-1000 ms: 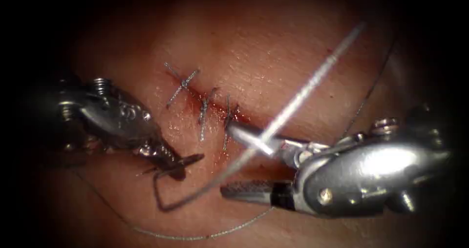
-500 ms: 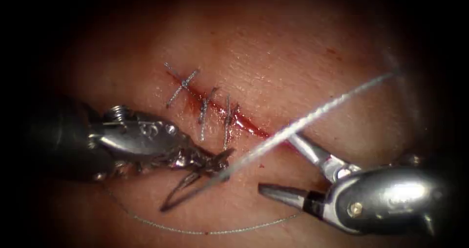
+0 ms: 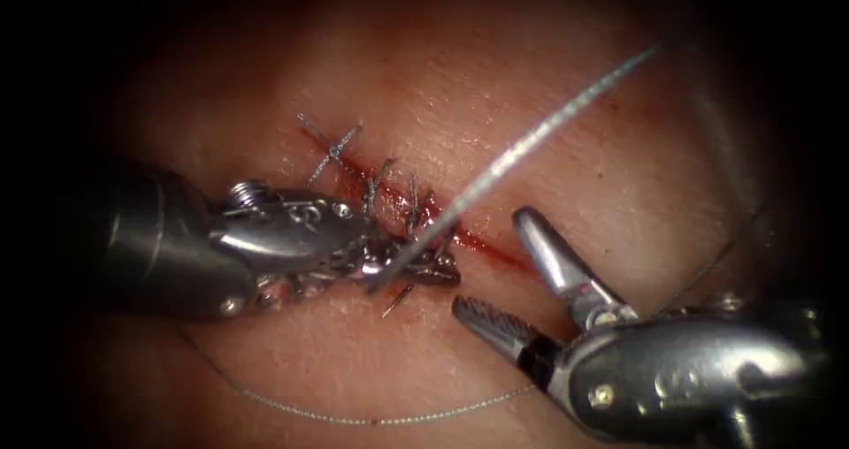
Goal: Wound Closure
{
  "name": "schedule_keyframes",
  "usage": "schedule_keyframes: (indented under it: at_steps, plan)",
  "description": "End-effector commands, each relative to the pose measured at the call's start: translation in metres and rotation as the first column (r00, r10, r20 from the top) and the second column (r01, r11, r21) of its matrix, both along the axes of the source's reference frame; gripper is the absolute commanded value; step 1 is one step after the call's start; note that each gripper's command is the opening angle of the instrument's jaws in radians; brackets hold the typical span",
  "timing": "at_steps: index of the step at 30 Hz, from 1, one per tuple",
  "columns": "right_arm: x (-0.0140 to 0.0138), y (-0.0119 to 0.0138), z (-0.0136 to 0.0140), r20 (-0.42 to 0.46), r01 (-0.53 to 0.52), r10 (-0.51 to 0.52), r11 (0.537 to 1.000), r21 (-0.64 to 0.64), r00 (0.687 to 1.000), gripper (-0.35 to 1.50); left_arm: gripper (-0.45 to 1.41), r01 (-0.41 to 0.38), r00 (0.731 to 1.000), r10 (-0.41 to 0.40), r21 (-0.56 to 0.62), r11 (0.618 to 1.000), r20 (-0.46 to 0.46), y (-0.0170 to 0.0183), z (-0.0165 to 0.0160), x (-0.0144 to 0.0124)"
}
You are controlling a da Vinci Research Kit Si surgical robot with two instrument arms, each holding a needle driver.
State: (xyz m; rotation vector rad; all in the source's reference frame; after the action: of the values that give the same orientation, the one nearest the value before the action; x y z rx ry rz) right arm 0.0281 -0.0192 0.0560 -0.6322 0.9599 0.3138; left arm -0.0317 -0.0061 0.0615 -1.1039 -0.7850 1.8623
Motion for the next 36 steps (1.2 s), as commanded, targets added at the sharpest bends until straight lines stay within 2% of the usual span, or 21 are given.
schedule_keyframes:
  at_steps: [1,4,18,31,36]
  plan:
    - [0.0008,0.0000,-0.0007,0.023,0.000,0.000,1.000,-0.012,1.000,1.20,-0.37,0.000,1.000,0.000,0.001,1.000,0.000,-0.0005,0.0006,-0.0005]
    - [0.0010,0.0006,-0.0009,0.057,-0.010,0.011,1.000,-0.027,0.998,1.20,-0.35,0.003,1.000,-0.003,0.001,1.000,-0.003,-0.0006,0.0005,-0.0005]
    - [0.0047,0.0018,0.0015,0.135,0.089,-0.084,0.996,-0.027,0.987,1.11,-0.40,0.005,1.000,-0.005,-0.004,1.000,-0.007,-0.0012,0.0001,-0.0005]
    - [0.0047,0.0012,0.0028,0.170,0.137,-0.131,0.990,-0.023,0.977,0.98,-0.45,-0.006,1.000,0.006,-0.023,1.000,-0.003,-0.0014,-0.0004,0.0000]
    - [0.0046,0.0012,0.0029,0.170,0.138,-0.132,0.990,-0.024,0.977,0.84,-0.45,-0.009,1.000,0.009,-0.033,0.999,0.000,-0.0015,-0.0006,-0.0001]
